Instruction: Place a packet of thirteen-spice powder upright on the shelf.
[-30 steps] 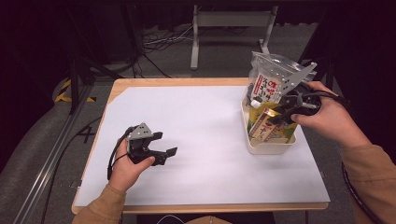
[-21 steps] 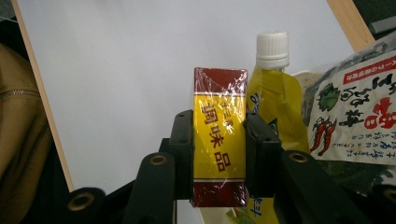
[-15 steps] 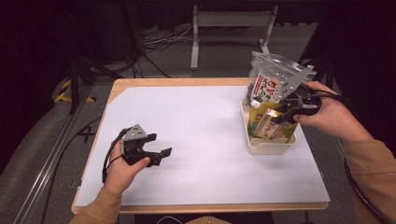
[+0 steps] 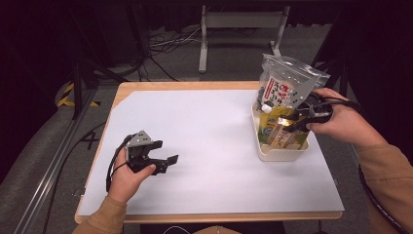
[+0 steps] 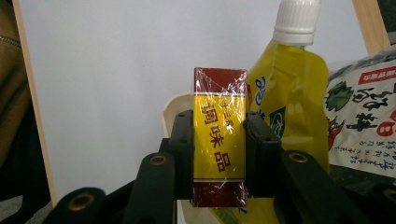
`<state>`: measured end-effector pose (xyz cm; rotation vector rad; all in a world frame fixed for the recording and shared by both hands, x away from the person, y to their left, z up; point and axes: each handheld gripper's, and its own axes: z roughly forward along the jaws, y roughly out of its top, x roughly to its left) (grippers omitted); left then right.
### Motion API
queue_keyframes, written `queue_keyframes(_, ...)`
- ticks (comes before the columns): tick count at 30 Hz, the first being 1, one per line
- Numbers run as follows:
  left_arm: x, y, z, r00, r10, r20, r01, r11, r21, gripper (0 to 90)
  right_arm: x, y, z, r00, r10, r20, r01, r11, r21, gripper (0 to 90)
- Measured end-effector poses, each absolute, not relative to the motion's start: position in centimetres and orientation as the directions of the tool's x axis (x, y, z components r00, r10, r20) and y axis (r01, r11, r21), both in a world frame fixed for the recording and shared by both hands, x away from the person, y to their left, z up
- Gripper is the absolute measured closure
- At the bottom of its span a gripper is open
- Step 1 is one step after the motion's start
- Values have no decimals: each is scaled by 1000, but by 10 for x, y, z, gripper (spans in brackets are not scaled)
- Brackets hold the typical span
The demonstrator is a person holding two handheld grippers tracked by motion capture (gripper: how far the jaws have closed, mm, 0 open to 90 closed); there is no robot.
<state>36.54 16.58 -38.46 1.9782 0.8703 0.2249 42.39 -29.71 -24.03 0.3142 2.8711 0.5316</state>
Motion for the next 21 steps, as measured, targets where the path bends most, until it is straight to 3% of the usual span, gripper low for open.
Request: queue_keyframes(21, 366, 163, -387, 737, 650, -183, 492, -331, 805, 172, 425, -293, -254, -981, 162, -107, 118, 937, 330, 685)
